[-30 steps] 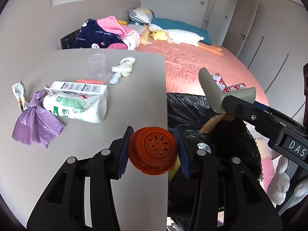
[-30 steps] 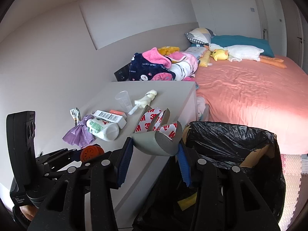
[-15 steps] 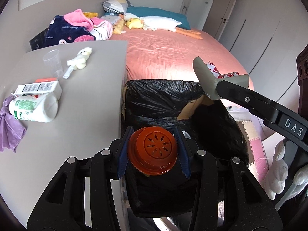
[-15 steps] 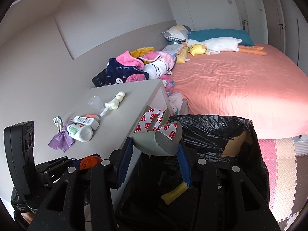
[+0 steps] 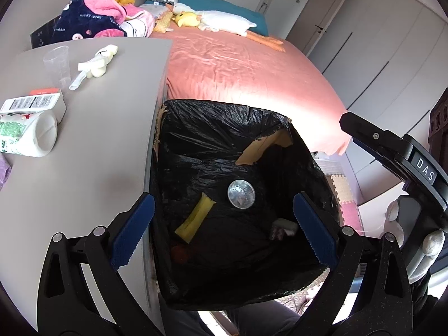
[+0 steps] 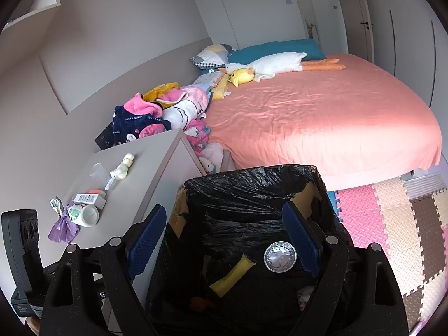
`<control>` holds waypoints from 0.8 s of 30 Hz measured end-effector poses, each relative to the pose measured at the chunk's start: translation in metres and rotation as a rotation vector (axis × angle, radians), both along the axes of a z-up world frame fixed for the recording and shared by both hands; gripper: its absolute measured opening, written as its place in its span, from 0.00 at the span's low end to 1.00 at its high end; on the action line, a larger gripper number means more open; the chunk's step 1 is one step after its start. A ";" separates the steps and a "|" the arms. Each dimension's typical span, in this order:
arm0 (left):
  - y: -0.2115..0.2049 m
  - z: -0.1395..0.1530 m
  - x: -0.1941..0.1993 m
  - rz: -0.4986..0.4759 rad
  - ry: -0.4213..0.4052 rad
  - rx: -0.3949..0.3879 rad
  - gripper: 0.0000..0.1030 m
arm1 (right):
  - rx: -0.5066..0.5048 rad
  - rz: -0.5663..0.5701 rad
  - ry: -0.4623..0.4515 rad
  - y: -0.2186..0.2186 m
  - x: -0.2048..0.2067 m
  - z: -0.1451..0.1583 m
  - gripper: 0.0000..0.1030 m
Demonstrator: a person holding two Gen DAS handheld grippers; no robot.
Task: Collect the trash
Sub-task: 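Move both tools back over the table toward the purple bag and white bottle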
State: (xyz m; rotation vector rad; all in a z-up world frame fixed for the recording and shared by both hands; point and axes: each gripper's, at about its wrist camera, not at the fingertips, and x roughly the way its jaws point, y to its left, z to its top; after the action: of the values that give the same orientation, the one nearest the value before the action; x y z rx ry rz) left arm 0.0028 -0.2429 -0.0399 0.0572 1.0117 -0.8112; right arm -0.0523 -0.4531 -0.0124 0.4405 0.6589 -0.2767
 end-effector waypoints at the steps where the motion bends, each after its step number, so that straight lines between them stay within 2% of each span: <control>1: 0.002 0.000 0.001 0.002 -0.006 0.002 0.93 | -0.001 0.006 0.003 0.002 0.002 0.000 0.82; 13: 0.042 0.001 0.013 0.096 -0.051 0.037 0.93 | -0.020 0.145 0.020 0.048 0.030 -0.002 0.82; 24: 0.106 0.007 0.034 0.237 -0.085 0.059 0.93 | -0.054 0.282 0.030 0.101 0.066 -0.004 0.83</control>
State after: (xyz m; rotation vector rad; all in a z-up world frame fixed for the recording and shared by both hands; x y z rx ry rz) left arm 0.0364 -0.1372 -0.0329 0.0215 0.9411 -0.5583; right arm 0.0138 -0.3523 -0.0161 0.2874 0.7321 -0.0334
